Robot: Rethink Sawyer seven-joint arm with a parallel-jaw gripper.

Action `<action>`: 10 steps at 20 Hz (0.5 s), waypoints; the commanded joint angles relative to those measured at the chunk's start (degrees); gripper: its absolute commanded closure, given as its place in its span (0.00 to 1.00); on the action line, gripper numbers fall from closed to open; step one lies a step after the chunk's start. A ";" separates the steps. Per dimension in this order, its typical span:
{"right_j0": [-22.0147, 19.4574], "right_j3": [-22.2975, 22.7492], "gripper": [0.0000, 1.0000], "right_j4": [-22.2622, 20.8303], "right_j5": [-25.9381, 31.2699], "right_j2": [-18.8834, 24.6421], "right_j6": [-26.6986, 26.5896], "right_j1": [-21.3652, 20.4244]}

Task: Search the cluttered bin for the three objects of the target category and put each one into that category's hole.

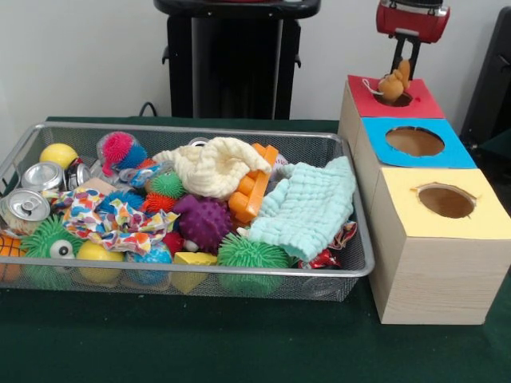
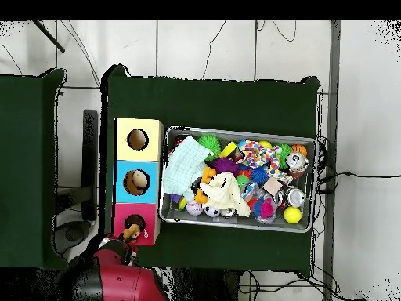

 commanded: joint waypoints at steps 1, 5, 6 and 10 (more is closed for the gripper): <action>-0.08 -3.41 1.00 2.30 4.40 0.94 11.37 2.72; -0.28 -4.95 1.00 2.19 6.68 0.27 10.99 2.33; -0.20 -5.26 1.00 1.85 7.42 -0.24 10.71 1.99; -0.10 -6.11 1.00 1.59 7.71 -0.52 10.38 1.98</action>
